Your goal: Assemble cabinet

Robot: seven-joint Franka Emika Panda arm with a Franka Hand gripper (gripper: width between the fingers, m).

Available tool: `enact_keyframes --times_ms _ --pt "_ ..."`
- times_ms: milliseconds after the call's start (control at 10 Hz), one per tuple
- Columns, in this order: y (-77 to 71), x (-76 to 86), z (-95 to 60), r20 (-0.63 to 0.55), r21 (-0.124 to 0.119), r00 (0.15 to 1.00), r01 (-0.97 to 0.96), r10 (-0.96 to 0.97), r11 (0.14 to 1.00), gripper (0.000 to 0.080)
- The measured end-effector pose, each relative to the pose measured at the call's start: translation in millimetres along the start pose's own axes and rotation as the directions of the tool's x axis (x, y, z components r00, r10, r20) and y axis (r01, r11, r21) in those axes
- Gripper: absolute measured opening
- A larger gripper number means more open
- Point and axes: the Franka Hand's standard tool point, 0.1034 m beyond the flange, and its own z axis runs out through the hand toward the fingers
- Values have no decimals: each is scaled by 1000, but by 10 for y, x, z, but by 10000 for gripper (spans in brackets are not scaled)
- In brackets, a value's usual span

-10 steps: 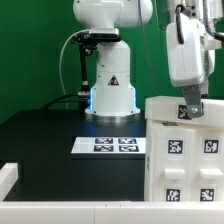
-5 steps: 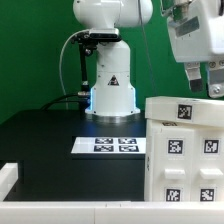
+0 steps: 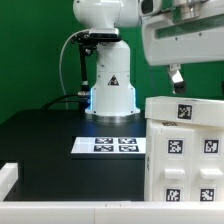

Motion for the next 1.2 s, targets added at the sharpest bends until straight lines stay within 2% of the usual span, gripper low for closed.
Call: enact_keyframes --times_ms 100,200,400,500,600,700,800,900,1000,1200 --pt "-46 -22 -6 -9 -7 997 79 -80 997 797" --pt "-62 -41 -9 -22 -4 990 137 -137 991 797" --pt "-38 -9 -1 -22 -10 966 258 -258 966 797" --pt "-27 -4 -2 -22 -29 925 378 -379 925 797" --pt "-21 7 -9 -19 -67 825 562 -564 824 797" --pt "-18 -16 -2 2 -88 718 693 -696 716 797" --pt "-50 -19 -18 -15 -89 655 752 -756 653 797" --pt "-9 73 -62 -65 -62 640 763 -766 643 797" --pt "42 93 -55 -51 -81 597 797 -801 599 797" --pt "44 98 -45 -39 -94 478 873 -878 479 797"
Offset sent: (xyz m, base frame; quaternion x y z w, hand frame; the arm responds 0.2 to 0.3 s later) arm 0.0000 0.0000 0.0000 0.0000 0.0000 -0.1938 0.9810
